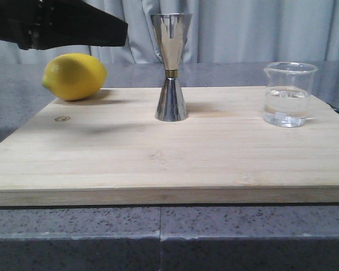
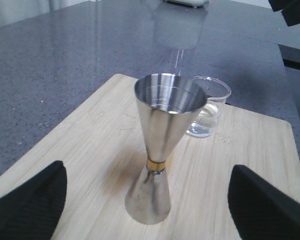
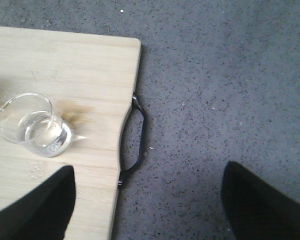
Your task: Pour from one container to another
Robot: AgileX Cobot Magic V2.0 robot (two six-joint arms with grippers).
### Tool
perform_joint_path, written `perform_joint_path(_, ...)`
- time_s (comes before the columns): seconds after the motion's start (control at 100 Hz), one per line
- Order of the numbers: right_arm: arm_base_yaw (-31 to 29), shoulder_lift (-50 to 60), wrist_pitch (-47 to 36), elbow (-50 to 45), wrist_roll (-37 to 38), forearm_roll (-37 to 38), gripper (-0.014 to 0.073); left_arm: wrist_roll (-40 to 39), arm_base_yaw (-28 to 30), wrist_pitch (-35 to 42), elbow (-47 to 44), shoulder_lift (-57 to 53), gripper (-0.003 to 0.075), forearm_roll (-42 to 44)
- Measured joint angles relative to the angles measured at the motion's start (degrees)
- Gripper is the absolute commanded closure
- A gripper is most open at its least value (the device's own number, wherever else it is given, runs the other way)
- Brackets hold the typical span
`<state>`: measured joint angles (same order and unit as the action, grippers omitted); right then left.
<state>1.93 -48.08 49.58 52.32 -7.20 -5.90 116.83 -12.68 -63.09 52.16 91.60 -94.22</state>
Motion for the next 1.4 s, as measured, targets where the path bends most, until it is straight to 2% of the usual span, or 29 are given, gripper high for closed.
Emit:
perform_joint_path(0.52, 0.0, 0.0, 0.0, 0.0, 0.0, -0.5, 0.005, 7.5, -6.6, -0.2, 0.1, 7.0, 0.0113, -7.0)
perform_joint_path(1.4, 0.0, 0.0, 0.0, 0.0, -0.1, -0.5, 0.005, 8.1, -10.8, -3.0, 6.9, 16.0, 0.0113, -7.4)
